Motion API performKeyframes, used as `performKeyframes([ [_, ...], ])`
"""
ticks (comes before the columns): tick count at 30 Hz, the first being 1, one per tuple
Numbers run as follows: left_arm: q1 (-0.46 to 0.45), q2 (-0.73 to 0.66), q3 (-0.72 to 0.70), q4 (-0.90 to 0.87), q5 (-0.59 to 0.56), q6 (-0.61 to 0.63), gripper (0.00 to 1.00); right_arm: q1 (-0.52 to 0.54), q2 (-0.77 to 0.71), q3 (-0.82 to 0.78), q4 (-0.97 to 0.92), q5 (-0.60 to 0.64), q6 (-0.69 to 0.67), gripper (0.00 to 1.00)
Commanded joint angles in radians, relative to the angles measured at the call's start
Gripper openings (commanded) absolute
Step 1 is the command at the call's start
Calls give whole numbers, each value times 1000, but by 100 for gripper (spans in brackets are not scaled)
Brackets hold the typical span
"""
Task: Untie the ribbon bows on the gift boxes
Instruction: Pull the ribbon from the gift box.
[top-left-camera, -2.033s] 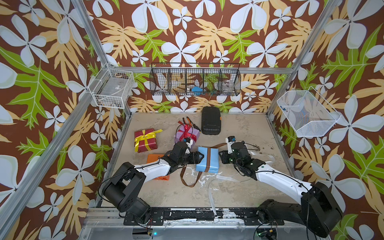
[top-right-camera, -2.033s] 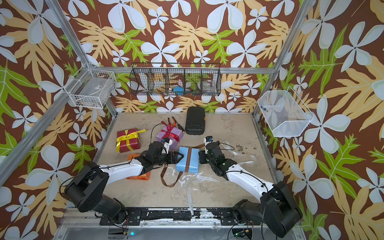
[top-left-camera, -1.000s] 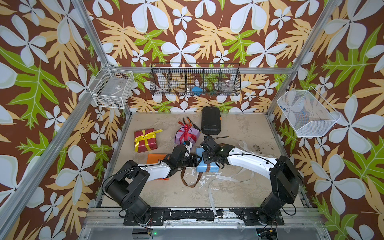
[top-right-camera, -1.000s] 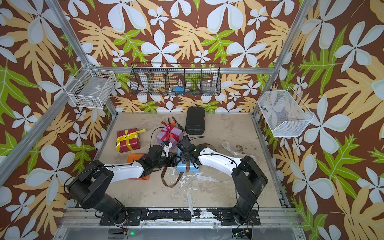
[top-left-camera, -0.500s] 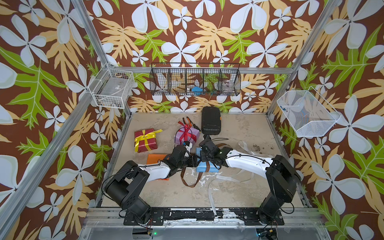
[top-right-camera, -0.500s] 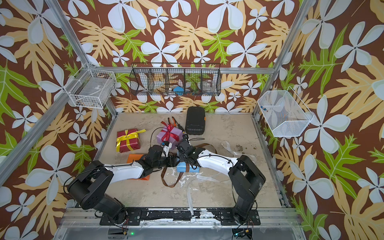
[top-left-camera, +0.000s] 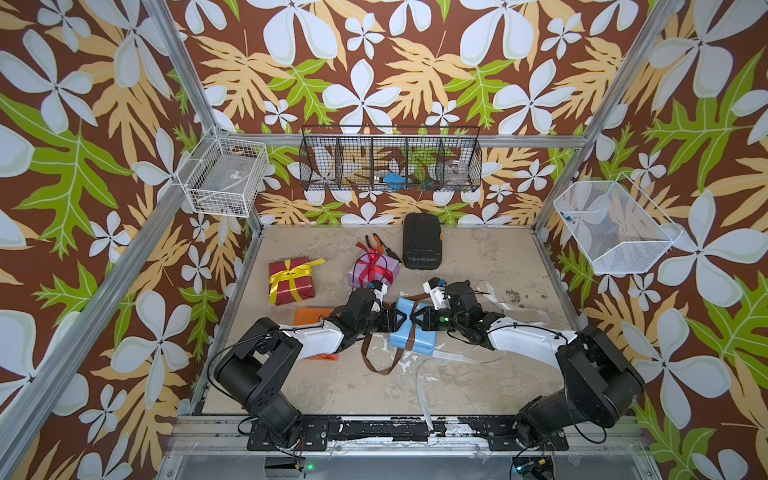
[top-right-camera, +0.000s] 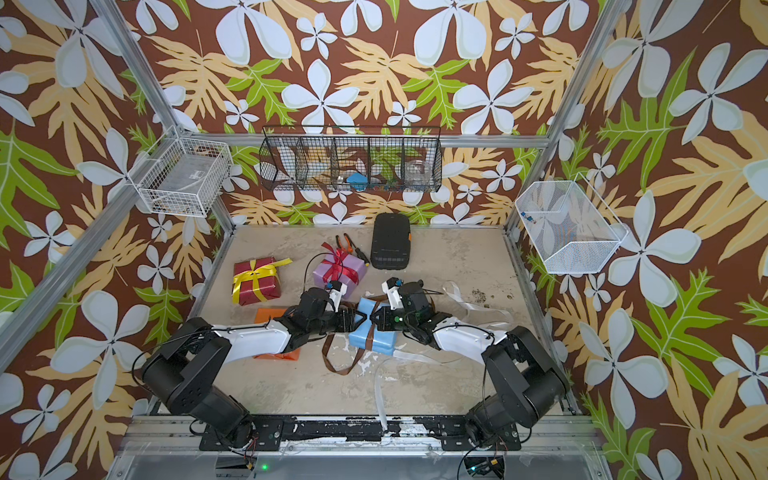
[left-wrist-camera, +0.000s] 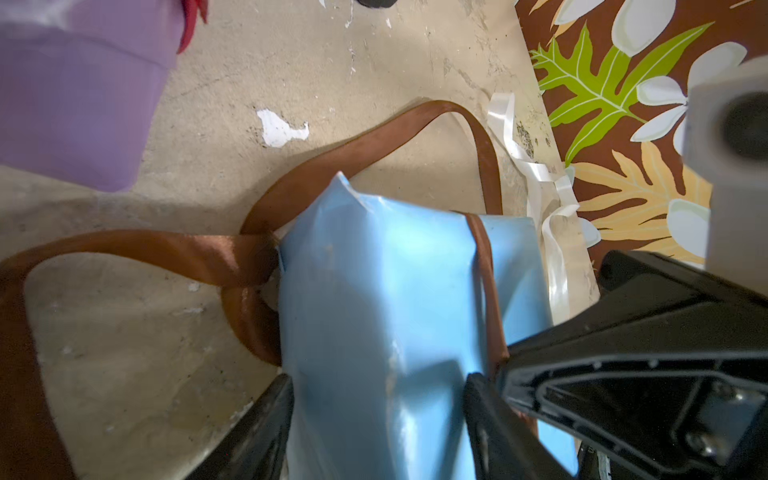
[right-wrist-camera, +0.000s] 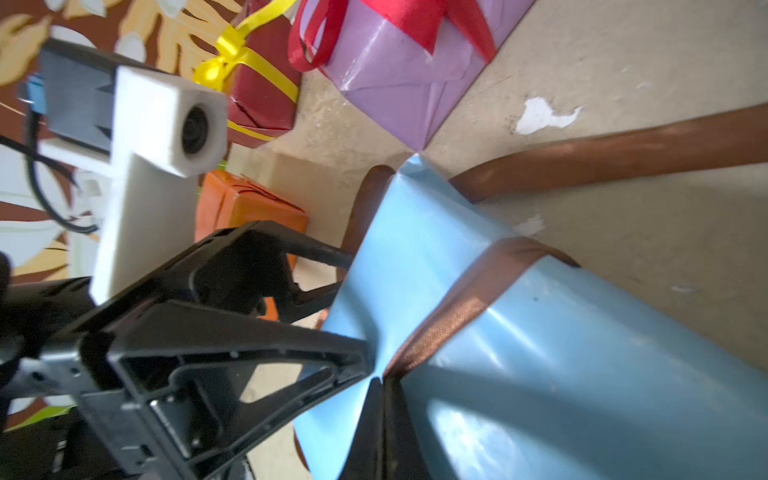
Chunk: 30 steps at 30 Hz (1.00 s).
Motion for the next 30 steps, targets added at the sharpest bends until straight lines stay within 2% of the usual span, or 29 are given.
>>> performKeyframes([
  [1,0,12,6,-48,-11,-1,67,-14,23,-25,191,-205,81,0],
  [4,0,14,6,-48,6,-4,69,-25,38,-49,291,-239,130,0],
  [6,0,12,5,-46,31,-4,75,-35,38,-67,369,-260,167,0],
  [7,0,11,4,-46,49,-7,82,-41,41,-77,413,-280,187,0],
  [8,0,7,0,-42,64,-12,97,-47,45,-85,461,-300,210,0],
  [9,0,3,-5,-39,73,-12,99,-53,49,-91,497,-314,229,0],
  [12,0,-16,-27,-10,85,-18,100,-66,70,-104,572,-341,271,0],
  [17,0,-23,-49,52,121,-40,100,-67,90,-99,561,-358,259,0],
  [30,-1,67,-6,-50,35,2,100,-86,1,-14,332,-356,131,0],
])
